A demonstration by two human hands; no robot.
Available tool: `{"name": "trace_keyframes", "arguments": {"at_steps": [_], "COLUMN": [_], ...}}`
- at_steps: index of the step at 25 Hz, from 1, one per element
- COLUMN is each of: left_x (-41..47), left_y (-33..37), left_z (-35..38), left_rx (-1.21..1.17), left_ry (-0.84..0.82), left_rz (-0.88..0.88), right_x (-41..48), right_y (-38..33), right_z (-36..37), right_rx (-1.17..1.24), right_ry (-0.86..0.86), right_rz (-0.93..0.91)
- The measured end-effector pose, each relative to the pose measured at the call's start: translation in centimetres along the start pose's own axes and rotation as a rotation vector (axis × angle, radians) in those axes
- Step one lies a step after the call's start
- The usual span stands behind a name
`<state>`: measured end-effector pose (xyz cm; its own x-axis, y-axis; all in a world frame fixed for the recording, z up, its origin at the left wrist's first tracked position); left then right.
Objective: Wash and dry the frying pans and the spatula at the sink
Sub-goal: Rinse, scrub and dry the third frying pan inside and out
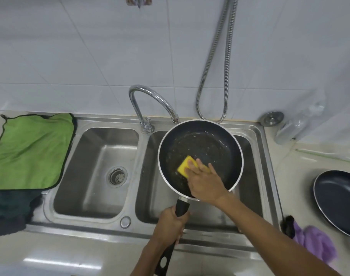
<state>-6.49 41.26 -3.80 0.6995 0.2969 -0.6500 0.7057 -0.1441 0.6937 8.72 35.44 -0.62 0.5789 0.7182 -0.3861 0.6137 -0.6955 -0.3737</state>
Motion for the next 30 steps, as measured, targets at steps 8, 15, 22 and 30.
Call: {"name": "trace_keyframes", "arguments": {"at_steps": [8, 15, 22, 30], "left_x": [-0.3, -0.8, -1.4, -1.7], "left_y": [0.0, 0.5, 0.3, 1.0], "left_z": [-0.1, 0.2, 0.3, 1.1], "left_rx": [0.008, 0.021, -0.041, -0.044], "left_ry": [-0.019, -0.019, -0.022, -0.048], "left_rz": [0.018, 0.019, -0.015, -0.009], "right_x": [3.9, -0.1, 2.3, 2.4], "right_y": [5.6, -0.7, 6.0, -0.8], "right_z": [-5.6, -0.6, -5.8, -2.7], "right_rx": [-0.061, 0.027, -0.045, -0.046], "right_ry": [0.084, 0.0, 0.079, 0.028], "right_rz": [0.132, 0.018, 0.179, 0.005]}}
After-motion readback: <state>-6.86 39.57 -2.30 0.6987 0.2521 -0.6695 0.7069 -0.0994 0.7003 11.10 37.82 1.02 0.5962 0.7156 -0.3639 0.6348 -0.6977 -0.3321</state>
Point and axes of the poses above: each hand's wrist, its own x-axis towards the middle knuckle, its own z-axis out of the palm, y = z × x, the point moved 9 cm from there along x, towards the middle knuckle, and after that the axes turned 9 degrees about x, right-handed, at the moved point
